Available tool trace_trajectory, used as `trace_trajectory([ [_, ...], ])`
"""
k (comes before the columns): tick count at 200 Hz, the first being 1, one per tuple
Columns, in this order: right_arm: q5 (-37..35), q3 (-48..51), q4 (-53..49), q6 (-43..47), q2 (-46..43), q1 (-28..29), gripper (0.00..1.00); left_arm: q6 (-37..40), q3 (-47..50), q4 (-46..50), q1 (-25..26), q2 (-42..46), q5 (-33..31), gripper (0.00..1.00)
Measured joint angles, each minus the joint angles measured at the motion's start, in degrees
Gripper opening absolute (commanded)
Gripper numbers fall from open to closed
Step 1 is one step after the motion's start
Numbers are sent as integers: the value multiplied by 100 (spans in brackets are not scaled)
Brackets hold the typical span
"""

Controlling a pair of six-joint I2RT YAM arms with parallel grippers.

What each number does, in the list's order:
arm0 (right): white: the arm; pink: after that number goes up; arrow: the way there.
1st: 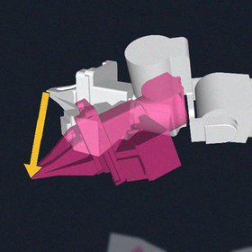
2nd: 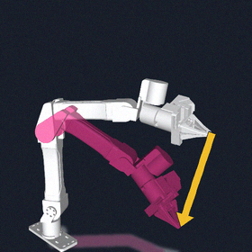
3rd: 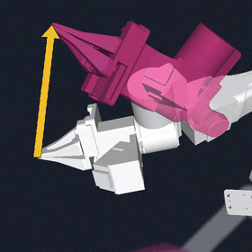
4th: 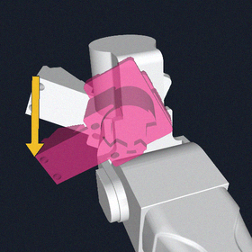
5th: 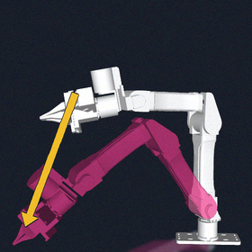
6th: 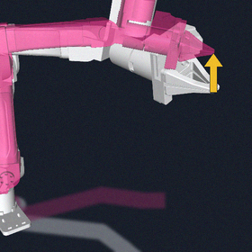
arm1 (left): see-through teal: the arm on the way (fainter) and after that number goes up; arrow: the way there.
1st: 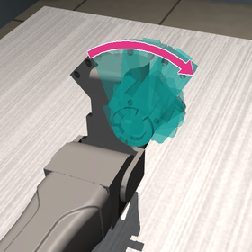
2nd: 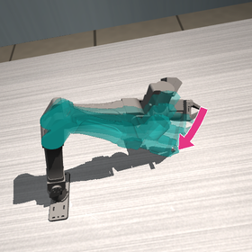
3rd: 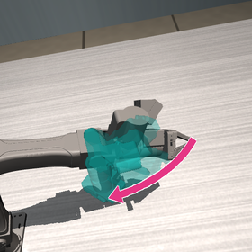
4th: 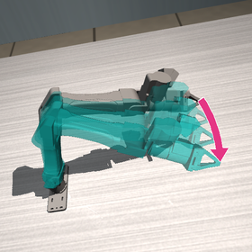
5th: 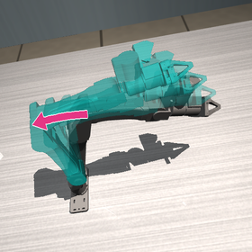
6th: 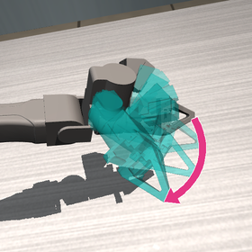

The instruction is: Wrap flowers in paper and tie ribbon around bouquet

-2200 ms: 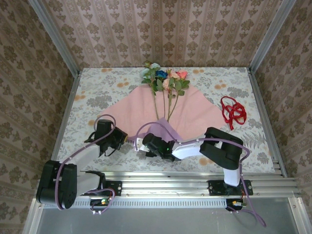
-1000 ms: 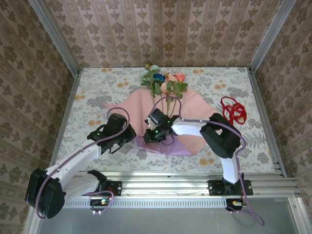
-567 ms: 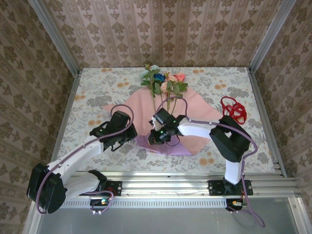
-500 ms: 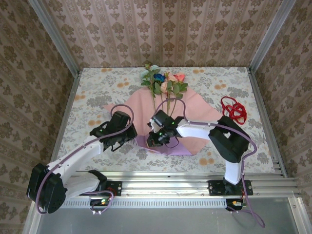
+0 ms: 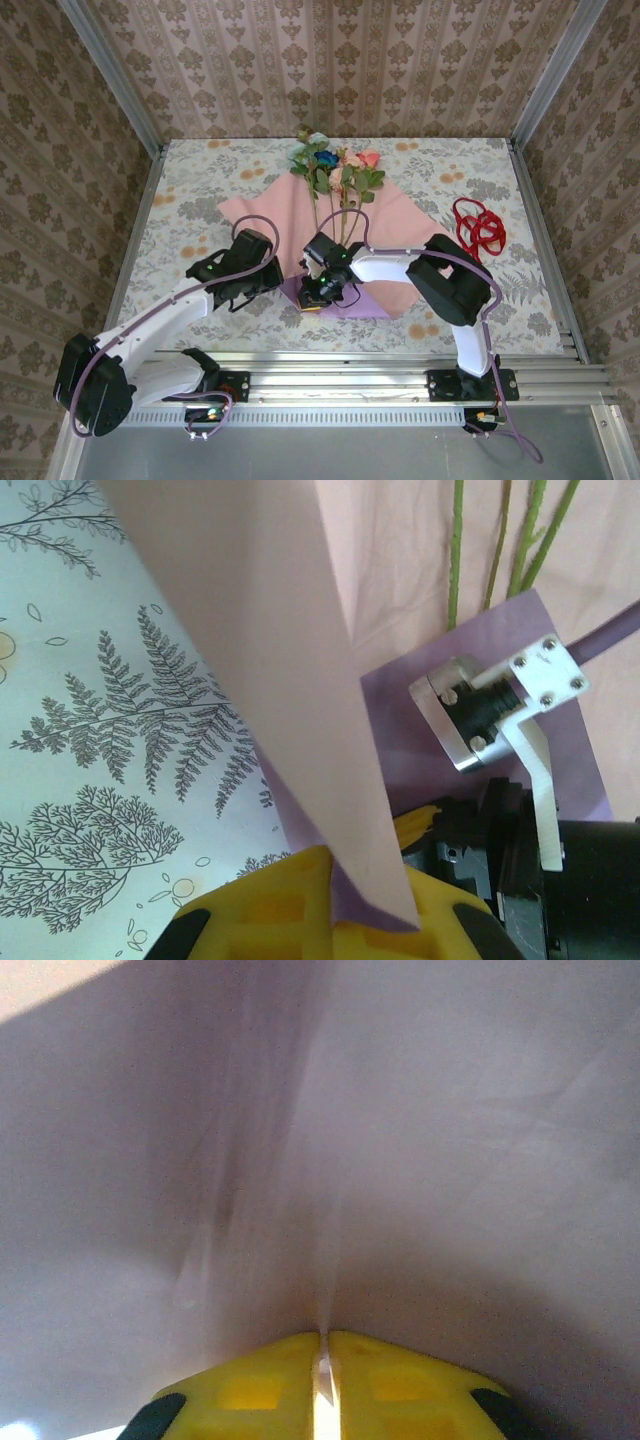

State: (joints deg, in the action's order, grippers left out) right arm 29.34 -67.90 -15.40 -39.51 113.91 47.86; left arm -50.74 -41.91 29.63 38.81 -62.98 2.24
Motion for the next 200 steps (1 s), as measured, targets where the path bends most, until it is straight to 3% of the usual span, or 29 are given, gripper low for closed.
trace_trajectory([
  [36, -50, 280, -20, -52, -389, -136, 24, 232, -378, 136, 236, -291, -90, 0],
  [76, -50, 798, 85, -306, -1113, -605, 12, 533, -960, 236, 625, -710, -376, 0],
  [126, 138, 1285, 859, -833, -903, -964, 7, 1058, -1818, 431, 1290, -1574, -658, 0],
  [164, 396, 1598, 1545, -1176, -931, -1113, 12, 1414, -2269, 461, 1593, -2273, -682, 0],
  [200, 243, 2076, 1368, -1340, -1596, -1484, 17, 1589, -2417, 345, 1672, -2691, -678, 0],
])
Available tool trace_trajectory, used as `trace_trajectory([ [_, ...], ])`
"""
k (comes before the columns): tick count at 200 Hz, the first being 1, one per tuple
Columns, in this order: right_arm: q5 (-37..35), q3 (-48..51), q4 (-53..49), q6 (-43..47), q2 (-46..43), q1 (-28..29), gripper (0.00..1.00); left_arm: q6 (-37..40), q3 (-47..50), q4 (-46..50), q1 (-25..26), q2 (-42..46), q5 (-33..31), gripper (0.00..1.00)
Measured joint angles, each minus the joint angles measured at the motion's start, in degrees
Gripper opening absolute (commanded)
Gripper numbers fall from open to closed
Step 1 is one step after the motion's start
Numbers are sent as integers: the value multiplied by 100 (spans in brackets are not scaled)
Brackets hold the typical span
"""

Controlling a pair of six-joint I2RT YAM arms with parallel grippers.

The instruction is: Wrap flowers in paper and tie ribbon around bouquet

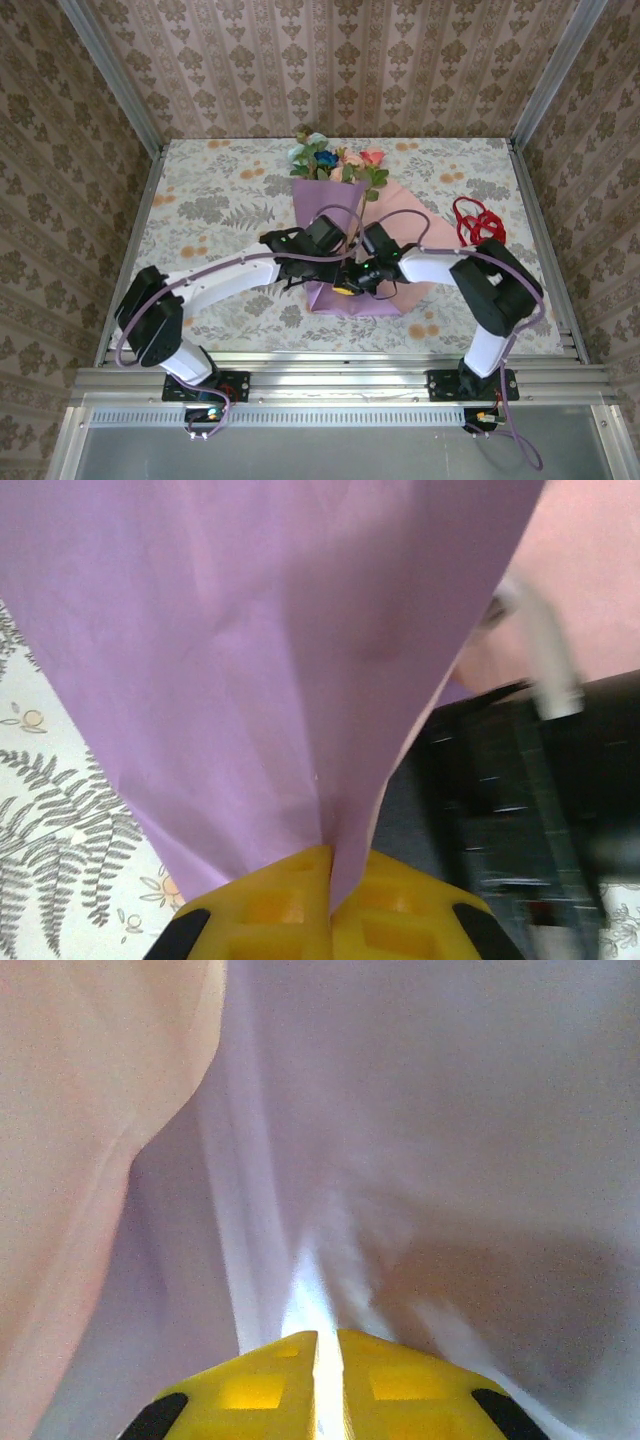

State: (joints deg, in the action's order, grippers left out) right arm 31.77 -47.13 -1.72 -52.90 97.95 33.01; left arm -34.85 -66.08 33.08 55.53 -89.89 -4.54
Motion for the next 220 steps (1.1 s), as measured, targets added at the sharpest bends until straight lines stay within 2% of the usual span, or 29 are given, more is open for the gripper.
trace_trajectory([
  [34, -402, 267, -501, -44, -1040, -525, 26, 46, 0, -229, 2, -249, 44, 0],
  [74, -667, 289, -715, -247, -1897, -1086, 50, 83, -17, -444, 109, -647, 133, 0],
  [97, -675, 199, -664, -549, -1943, -1274, 59, 105, -48, -511, 151, -798, 173, 0],
  [121, -612, -151, -551, -876, -1628, -1290, 61, 107, -109, -564, 184, -879, 173, 0],
  [155, -509, -400, -273, -1346, -1058, -1287, 61, 107, -168, -592, 195, -916, 173, 0],
  [181, -391, -518, -271, -1517, -715, -1287, 56, 107, -195, -632, 216, -942, 173, 0],
  [202, -304, -557, -267, -1541, -514, -1283, 45, 109, -208, -638, 236, -994, 173, 0],
  [220, -262, -621, -304, -1484, -343, -1283, 28, 127, -243, -632, 247, -1045, 175, 0],
])
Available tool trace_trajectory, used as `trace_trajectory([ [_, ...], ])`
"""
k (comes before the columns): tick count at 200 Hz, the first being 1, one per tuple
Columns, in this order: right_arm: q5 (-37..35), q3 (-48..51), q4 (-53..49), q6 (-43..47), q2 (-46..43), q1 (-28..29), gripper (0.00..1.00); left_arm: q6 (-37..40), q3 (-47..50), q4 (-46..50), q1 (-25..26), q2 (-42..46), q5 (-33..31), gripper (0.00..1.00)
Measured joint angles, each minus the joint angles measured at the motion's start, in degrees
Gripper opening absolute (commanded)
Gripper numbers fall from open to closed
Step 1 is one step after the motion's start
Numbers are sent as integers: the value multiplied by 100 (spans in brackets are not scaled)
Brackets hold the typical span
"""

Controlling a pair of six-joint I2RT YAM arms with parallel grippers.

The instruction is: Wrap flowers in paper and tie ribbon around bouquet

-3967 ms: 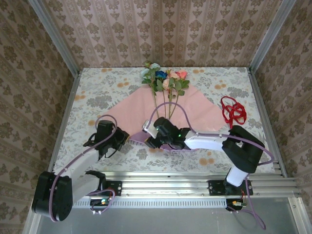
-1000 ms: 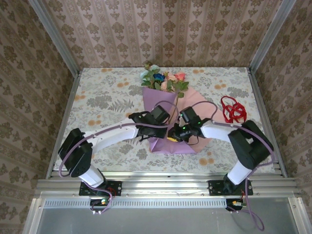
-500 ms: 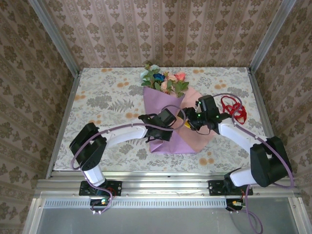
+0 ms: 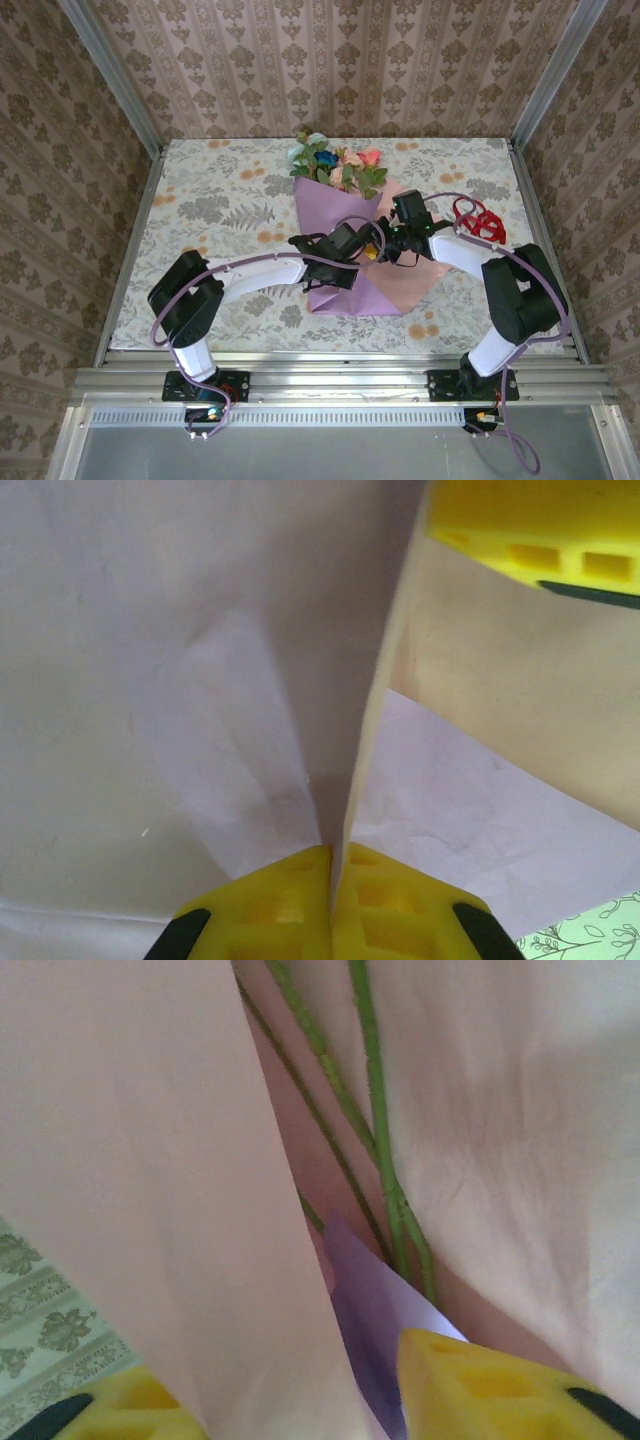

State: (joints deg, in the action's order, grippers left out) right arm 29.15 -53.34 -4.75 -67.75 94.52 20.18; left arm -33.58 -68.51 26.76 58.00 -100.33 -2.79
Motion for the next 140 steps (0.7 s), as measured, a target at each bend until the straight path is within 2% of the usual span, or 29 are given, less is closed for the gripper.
trace_trajectory([
  [15, 0, -96, -155, 188, 92, 11, 11, 22, -20, 0, 11, -20, -2, 0],
  [25, -4, -157, -286, 328, 111, 11, 2, 24, -28, 9, 11, -20, -2, 10],
  [40, -26, -264, -520, 560, 116, 11, 0, 20, -59, 55, 11, -20, -9, 32],
  [59, -48, -407, -756, 942, 179, -2, 0, -59, -101, 149, -7, 28, -24, 45],
  [89, -22, -544, -957, 1484, 492, -98, 0, -439, 442, 83, -306, 798, 133, 49],
  [117, 55, -584, -1078, 1860, 855, -258, 0, -988, 1598, -328, -1054, 1971, 623, 49],
  [140, 142, -599, -1169, 2116, 990, -369, 0, -1419, 2428, -890, -1427, 2328, 1086, 49],
])
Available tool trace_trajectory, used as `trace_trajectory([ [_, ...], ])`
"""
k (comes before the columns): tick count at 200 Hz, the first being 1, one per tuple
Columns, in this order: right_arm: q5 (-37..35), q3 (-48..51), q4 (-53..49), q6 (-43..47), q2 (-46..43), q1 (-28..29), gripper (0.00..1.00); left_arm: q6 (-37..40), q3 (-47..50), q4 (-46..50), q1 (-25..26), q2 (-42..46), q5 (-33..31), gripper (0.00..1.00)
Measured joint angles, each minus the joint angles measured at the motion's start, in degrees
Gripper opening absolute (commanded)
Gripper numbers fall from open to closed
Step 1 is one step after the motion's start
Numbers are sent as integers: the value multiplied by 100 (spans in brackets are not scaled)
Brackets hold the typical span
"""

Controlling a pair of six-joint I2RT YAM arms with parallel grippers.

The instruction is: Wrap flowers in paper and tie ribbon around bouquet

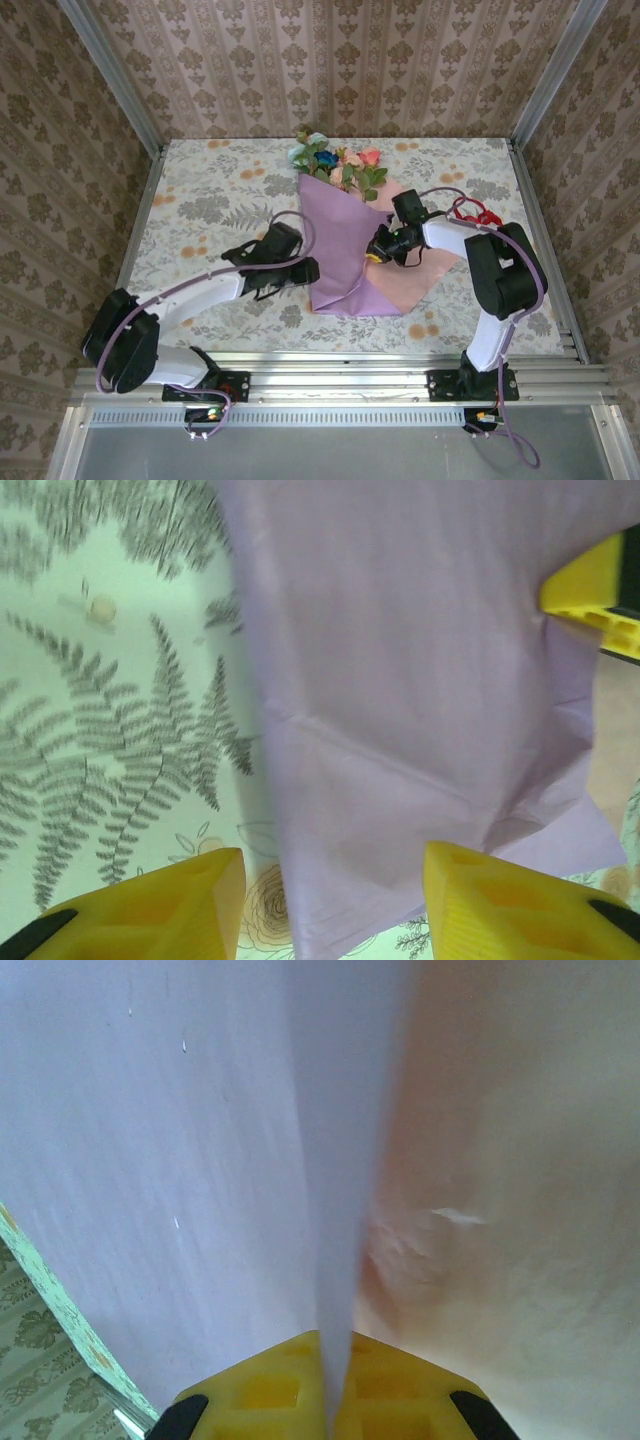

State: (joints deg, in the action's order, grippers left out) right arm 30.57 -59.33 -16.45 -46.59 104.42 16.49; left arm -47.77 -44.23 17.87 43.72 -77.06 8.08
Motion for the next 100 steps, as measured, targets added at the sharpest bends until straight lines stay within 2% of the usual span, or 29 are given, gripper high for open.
trace_trajectory([
  [48, 184, -162, -46, 260, 164, -90, 0, -553, 640, -973, -63, -125, 750, 48],
  [100, 293, -170, -46, 323, 260, -109, 0, -942, 938, -1799, -66, -540, 1038, 44],
])
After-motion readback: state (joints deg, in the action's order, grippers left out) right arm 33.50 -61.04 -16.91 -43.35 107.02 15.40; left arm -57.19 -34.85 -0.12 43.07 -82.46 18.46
